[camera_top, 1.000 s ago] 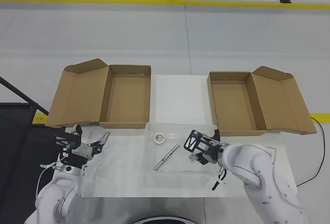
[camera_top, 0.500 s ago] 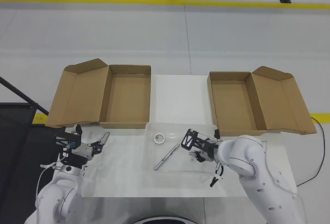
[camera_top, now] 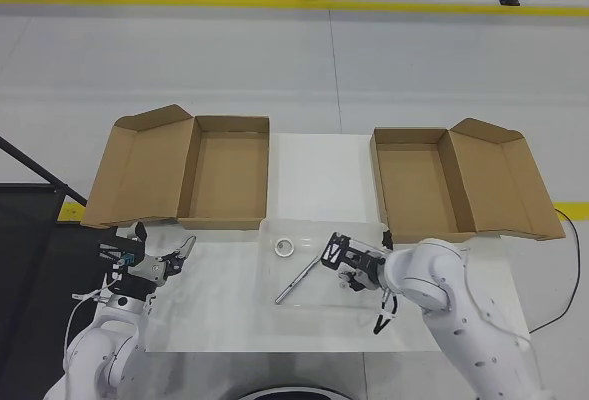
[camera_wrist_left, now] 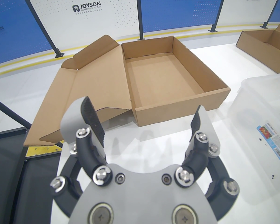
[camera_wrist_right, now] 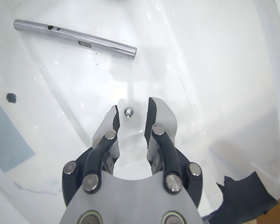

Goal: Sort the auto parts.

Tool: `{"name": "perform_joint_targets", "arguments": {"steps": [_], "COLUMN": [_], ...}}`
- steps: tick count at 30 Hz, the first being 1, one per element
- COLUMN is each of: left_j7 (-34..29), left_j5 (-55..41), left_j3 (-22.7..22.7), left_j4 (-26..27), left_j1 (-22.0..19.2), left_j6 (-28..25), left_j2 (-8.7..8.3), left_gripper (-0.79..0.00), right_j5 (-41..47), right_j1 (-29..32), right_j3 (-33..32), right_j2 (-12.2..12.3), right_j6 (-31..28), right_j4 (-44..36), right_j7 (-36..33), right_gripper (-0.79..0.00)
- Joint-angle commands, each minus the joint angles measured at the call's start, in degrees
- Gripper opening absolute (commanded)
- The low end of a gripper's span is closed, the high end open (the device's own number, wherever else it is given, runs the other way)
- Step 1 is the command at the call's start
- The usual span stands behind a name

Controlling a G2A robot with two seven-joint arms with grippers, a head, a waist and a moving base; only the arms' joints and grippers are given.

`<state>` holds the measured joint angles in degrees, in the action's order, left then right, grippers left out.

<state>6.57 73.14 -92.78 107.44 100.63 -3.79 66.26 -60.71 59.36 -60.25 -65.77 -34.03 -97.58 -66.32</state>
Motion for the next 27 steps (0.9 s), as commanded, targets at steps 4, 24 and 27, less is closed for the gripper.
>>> {"name": "perform_joint_targets", "arguments": {"steps": [4,24,27], "left_j7": [0.0,0.0,0.0], "left_j5": [0.0,0.0,0.0], "left_j3": [0.0,0.0,0.0], "left_j4": [0.0,0.0,0.0], "left_j1": [0.0,0.0,0.0], "left_j6": [0.0,0.0,0.0], "left_j2": [0.0,0.0,0.0], "left_gripper": [0.0,0.0,0.0], "right_j5": [0.86,2.21,2.82], "right_j1": [-0.56,3.0,3.47], "right_j3": [0.58,-13.43,-17.41], "right_j2": [0.13,2.76,3.17], "right_j6": [-0.57,0.78,2.04], "right_j4": [1.04,-8.97,-9.06], "right_j7": [-0.41,11.73,15.44], "right_gripper": [-0.526,-0.785,-0.785]}}
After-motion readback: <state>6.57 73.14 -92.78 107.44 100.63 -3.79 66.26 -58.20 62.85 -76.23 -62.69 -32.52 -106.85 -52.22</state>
